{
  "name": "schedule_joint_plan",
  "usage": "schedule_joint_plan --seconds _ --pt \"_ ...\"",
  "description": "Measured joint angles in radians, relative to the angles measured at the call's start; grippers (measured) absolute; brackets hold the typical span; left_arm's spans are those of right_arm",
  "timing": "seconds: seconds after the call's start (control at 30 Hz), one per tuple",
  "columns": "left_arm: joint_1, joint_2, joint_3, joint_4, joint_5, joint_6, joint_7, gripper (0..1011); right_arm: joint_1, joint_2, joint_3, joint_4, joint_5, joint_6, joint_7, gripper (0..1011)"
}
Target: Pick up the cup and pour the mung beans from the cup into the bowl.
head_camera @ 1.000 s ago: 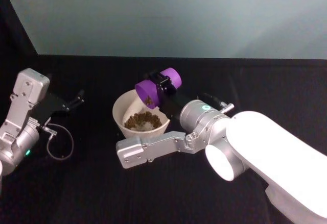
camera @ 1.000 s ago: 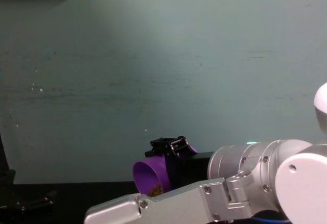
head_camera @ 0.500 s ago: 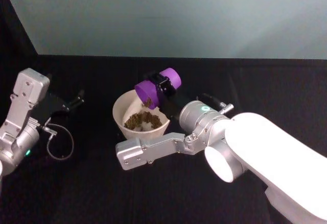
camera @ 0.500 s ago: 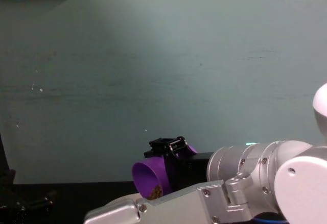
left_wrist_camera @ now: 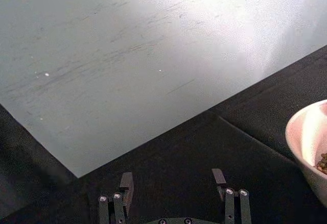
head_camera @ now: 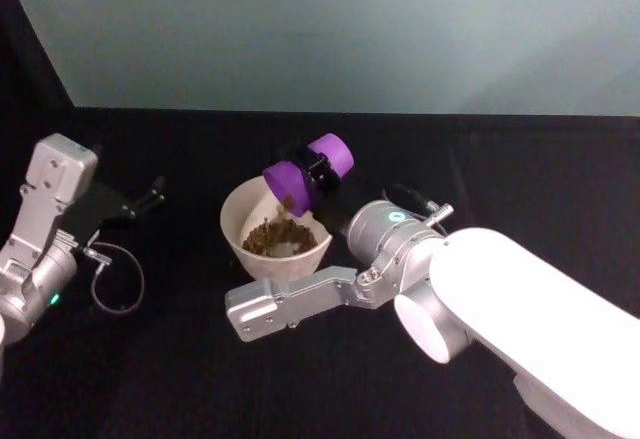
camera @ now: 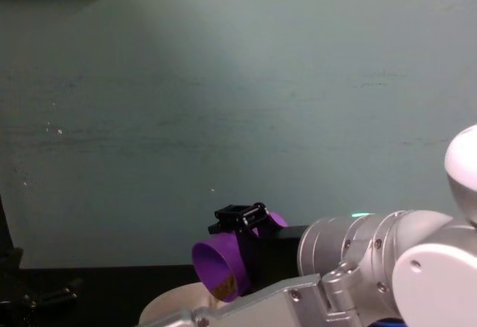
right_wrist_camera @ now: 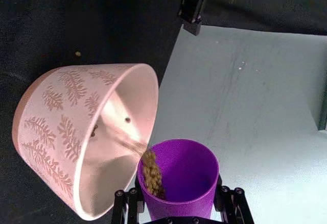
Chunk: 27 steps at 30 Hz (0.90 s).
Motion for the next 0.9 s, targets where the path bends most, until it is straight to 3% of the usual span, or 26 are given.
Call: schedule_joint_plan --seconds 0.9 --pt "0.0 0.0 0.0 0.0 0.0 0.0 0.0 1000 0.013 0.002 -0.061 -0.002 -0.15 0.032 0.022 735"
